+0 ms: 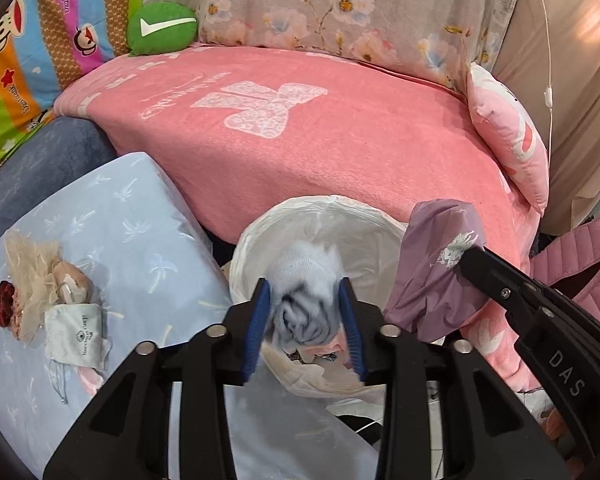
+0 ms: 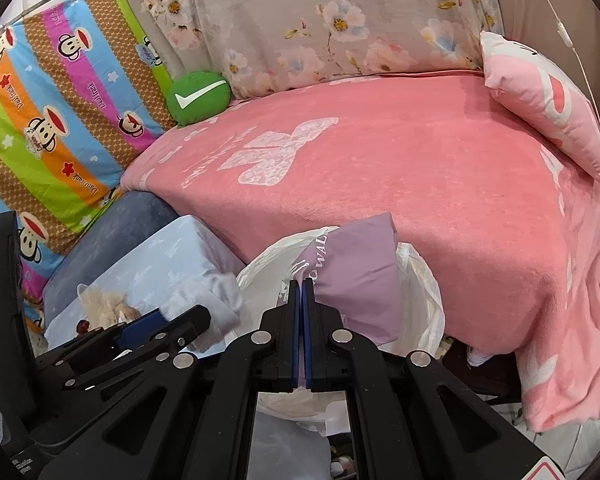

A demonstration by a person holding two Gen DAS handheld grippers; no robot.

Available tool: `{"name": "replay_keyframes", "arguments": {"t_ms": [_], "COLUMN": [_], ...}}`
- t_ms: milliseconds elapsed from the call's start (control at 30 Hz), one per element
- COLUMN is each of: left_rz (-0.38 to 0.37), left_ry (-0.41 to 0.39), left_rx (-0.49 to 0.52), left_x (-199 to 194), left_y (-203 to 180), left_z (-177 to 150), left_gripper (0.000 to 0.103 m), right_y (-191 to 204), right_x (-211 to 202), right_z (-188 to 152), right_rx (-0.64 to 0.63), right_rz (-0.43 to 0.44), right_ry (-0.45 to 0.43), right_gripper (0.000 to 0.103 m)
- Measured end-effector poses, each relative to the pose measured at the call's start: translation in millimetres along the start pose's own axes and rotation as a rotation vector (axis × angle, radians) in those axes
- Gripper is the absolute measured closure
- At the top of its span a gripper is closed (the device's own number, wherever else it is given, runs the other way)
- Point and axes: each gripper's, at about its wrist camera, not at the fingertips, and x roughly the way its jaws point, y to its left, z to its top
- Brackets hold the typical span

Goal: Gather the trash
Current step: 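Carry the sock and lilac bag over the wastebasket and open both tools, then return both tools to the pile and grasp the tulle bow with the right tool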

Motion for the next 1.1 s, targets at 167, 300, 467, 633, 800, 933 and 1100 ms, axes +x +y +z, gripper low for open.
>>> {"name": "replay_keyframes", "arguments": {"t_ms": [167,300,467,633,800,933,1100], "left_rz": [0.012,0.034,0.059,0.078,0.094,0.108,0.123], "left_ry": [-0.038,-0.047,-0.047,-0.045,-0.048,-0.051,-0.049], "left_rx": [-0.010,-0.013,-0.045,-0.069,-0.092,-0.112,-0.146], "left_x": [-5,-8,-9,-10,-14,-17,-21], "left_y": [0,5,17,25,34,44,57], "left_z": [3,5,3,-1,-6,-10,-15], "left_gripper": [0.033,0.032,0.032,0.032,0.032,0.032,0.032], "right_y": [0,6,16,22,31,41,57], "right_x": [2,2,1,1,2,4,4], "right_z": [2,3,4,2,-2,-8,-15], "right_rx": [-0.003,-0.019,-0.037,-0.048,-0.067,-0.084,-0.115], "right_rz": [0.002,0.005,0.000,0.008,0.014,0.024,0.039], "right_ry": [0.006,0.004,-0.014,-0.007,0.006,0.018,0.033], "right_gripper": [0.102,0.098,0.090,0.083,0.078,0.077,0.076]}}
